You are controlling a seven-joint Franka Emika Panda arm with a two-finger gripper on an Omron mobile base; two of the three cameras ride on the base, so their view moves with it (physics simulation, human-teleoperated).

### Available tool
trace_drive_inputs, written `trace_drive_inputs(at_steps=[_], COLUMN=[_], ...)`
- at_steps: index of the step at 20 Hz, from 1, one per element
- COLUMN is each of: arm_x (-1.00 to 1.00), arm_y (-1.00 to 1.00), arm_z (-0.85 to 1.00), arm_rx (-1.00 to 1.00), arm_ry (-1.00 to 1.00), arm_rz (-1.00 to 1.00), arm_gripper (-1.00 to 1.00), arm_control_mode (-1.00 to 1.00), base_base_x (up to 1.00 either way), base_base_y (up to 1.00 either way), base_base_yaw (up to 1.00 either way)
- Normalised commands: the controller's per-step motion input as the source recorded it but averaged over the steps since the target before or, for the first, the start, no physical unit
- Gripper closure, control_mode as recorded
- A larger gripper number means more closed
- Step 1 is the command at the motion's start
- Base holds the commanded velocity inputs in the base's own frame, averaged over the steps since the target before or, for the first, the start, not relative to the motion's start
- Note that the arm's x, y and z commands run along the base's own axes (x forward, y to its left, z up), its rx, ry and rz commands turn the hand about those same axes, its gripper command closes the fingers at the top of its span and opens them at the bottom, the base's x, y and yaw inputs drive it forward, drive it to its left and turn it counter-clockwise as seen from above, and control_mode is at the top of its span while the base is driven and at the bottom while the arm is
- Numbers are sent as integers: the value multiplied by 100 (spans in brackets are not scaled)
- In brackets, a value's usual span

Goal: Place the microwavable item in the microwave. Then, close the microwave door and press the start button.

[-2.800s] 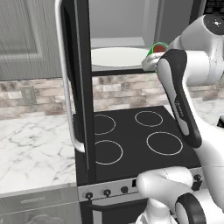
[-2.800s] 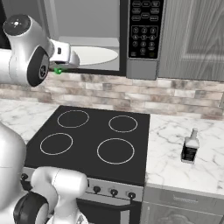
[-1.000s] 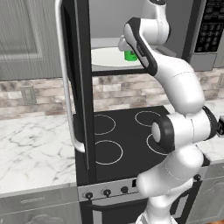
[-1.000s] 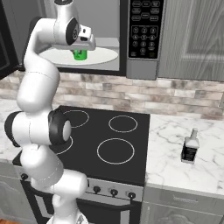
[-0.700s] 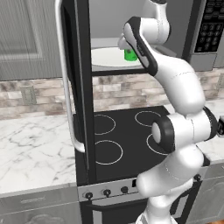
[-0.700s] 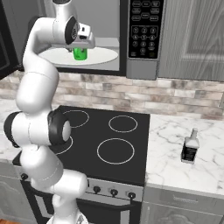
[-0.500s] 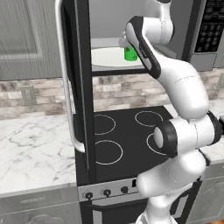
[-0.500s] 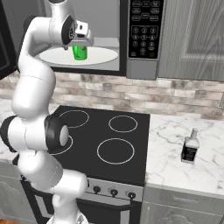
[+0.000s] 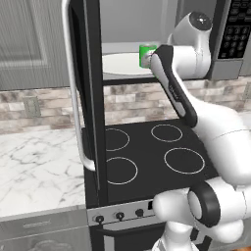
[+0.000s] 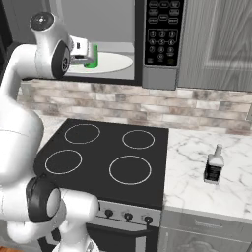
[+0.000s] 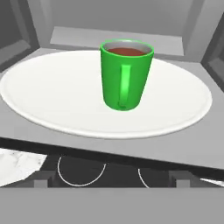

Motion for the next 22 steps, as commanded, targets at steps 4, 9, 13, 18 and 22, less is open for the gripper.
trace_drive_inputs(at_steps=[4, 9, 13, 18, 22], arm_x=[-96, -8, -23, 2, 20], arm_y=[2, 3, 19, 13, 22], arm_z=[-100, -84, -6, 3, -21], arm_rx=[-20, -28, -43, -55, -47], arm_ry=[-20, 15, 0, -4, 4], arm_rz=[0, 0, -11, -12, -12], arm_gripper=[-100, -100, -100, -100, -100], arm_control_mode=[-100, -100, -100, -100, -100], base_base_x=[0, 0, 0, 0, 0], base_base_y=[0, 0, 0, 0, 0], base_base_yaw=[0, 0, 0, 0, 0])
